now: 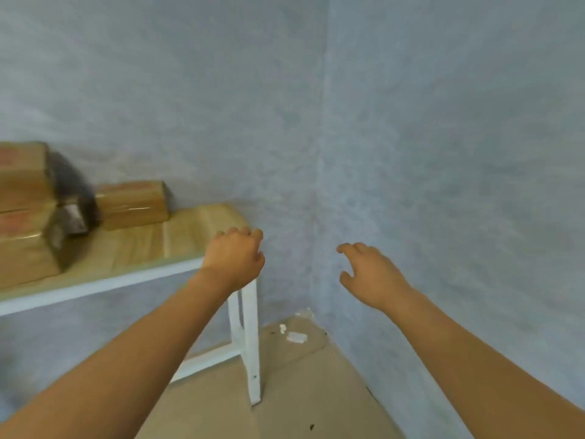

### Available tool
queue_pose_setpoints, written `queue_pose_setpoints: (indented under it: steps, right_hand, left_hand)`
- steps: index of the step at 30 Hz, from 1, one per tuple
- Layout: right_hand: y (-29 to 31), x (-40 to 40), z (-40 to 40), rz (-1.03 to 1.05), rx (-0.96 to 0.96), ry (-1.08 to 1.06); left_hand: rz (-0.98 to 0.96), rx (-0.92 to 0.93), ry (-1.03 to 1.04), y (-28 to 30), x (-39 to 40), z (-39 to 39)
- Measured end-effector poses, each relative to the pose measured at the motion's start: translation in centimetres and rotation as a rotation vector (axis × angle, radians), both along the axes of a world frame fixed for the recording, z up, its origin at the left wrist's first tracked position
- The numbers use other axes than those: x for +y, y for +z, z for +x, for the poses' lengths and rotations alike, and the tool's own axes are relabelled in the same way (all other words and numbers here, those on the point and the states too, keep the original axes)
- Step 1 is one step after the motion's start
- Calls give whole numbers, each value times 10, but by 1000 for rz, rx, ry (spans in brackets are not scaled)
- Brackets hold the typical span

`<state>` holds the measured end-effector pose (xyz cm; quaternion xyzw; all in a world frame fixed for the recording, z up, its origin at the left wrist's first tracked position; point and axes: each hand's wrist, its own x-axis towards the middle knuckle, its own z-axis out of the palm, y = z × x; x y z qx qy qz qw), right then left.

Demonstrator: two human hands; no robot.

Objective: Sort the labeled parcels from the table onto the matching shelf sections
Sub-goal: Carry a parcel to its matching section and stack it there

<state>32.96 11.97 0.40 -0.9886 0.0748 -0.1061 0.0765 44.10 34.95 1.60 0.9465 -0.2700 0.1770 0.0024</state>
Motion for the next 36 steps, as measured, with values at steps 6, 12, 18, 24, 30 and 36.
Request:
queue_pose_setpoints:
  steps: [6, 12, 18, 24, 30, 36]
  right_hand:
    - [-5, 138, 134, -10, 19, 218]
    - [-13, 248, 245, 65, 59, 406]
    - [-35, 353, 348, 272, 141, 586]
    - [-48, 432, 450, 471, 281, 633]
    - [-63, 508, 515, 670, 484, 601]
    - [-83, 561, 539, 1065, 662, 498]
  left_hand:
    - [-28, 4, 241, 5, 168, 79]
    - [-99, 26, 432, -1, 282, 126]
    - [-246, 77, 667, -18, 383, 185]
    - [-501, 223, 905, -30, 464, 260]
    - [-921, 353, 1044, -53, 519, 308]
    - [-1424, 614, 973, -65, 542, 342]
